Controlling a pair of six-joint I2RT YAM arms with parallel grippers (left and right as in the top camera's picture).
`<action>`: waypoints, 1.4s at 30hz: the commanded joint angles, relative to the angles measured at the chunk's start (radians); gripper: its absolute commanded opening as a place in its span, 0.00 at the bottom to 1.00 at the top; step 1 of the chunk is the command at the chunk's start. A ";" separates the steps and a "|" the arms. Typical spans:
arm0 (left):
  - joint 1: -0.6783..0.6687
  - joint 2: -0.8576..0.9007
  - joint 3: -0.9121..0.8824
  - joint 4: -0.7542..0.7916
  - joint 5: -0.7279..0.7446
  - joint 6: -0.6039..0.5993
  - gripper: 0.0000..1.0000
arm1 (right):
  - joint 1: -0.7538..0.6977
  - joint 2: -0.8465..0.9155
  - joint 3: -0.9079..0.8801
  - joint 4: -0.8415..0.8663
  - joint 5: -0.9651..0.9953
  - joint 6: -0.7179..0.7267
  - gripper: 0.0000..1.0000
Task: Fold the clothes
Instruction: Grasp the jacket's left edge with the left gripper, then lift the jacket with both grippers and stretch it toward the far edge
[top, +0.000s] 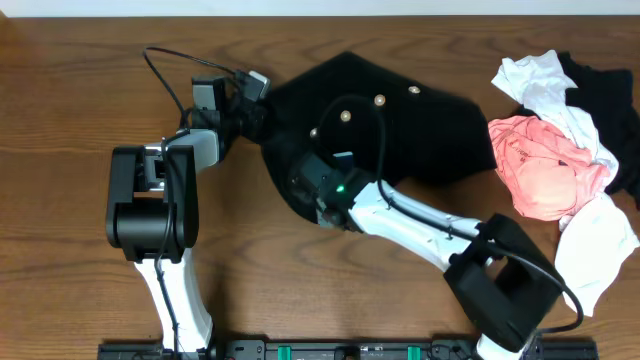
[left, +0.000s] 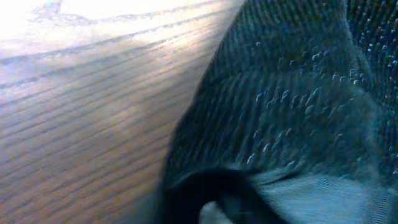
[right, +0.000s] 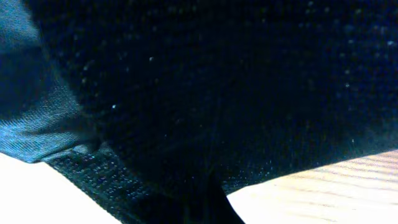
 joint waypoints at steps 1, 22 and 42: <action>0.004 0.019 0.017 0.003 -0.013 -0.120 0.06 | -0.045 0.000 -0.002 -0.010 0.055 -0.032 0.01; 0.004 -0.432 0.017 -0.037 0.045 -0.352 0.06 | -0.232 -0.378 0.307 -0.299 -0.008 -0.398 0.01; 0.026 -1.063 0.019 -0.102 -0.204 -0.351 0.06 | -0.512 -0.416 0.715 -0.301 0.043 -0.758 0.01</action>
